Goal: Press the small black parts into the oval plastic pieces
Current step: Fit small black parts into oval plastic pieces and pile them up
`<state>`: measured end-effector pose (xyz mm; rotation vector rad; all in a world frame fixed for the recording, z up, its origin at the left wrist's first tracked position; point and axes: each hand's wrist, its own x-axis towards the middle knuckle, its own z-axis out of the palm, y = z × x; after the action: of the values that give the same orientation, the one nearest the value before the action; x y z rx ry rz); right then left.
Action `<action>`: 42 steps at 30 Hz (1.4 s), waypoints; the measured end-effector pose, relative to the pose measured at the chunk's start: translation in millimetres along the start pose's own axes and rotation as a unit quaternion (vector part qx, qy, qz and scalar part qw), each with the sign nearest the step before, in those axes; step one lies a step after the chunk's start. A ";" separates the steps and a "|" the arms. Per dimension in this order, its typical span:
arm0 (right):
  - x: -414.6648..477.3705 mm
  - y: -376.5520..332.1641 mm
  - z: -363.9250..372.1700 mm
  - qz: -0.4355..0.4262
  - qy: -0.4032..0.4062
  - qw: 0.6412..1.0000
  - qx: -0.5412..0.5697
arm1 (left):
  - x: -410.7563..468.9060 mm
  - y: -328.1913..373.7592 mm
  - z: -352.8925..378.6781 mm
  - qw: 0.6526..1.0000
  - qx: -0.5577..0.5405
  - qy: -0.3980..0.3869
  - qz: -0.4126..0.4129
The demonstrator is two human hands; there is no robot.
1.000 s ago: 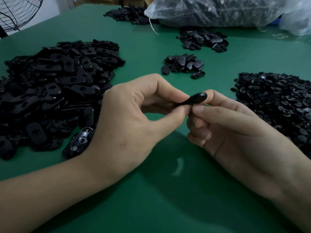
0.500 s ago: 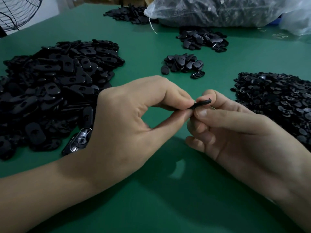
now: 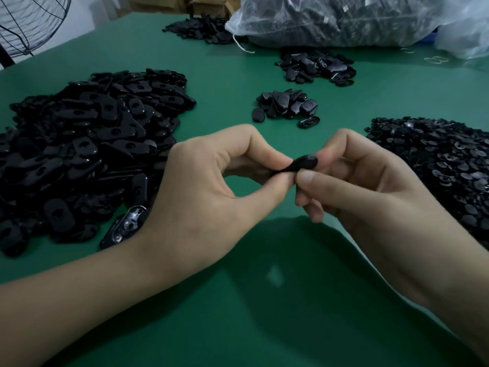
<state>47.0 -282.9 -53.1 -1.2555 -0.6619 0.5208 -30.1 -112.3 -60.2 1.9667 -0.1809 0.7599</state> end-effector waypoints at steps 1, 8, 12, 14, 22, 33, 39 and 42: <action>0.6 0.6 1.3 -0.018 0.011 0.999 -0.032 | 0.7 -2.0 -0.2 1.000 -0.006 0.001 -0.017; 3.0 2.3 -0.4 -0.007 0.049 0.993 -0.104 | 7.1 -11.8 0.9 0.991 -0.080 -0.042 -0.097; 3.3 4.3 -3.5 0.026 0.059 0.994 -0.086 | 13.5 -13.2 -7.9 0.985 -0.041 -0.143 -0.082; 2.7 4.1 -4.7 0.039 0.054 0.995 -0.077 | 20.6 -12.2 -14.2 0.977 -0.021 -0.201 -0.069; 4.3 7.9 -10.1 0.020 0.068 0.978 -0.196 | 63.4 -21.5 -28.9 0.966 0.116 -0.221 -0.068; 8.7 9.2 -26.5 -0.044 0.124 0.863 -0.488 | 160.3 -105.9 17.7 0.930 0.311 -0.156 -0.118; 11.6 0.2 -39.0 -0.002 0.126 0.712 -0.691 | 165.6 -109.3 22.4 0.924 0.303 -0.162 -0.168; 10.7 -2.6 -38.7 0.058 0.117 0.629 -0.766 | 170.4 -105.6 2.7 0.887 0.391 -0.157 -0.191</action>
<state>81.9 -302.8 -55.4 -2.9402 -0.7701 -0.3251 151.4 -29.2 -41.2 2.7697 0.3806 0.2453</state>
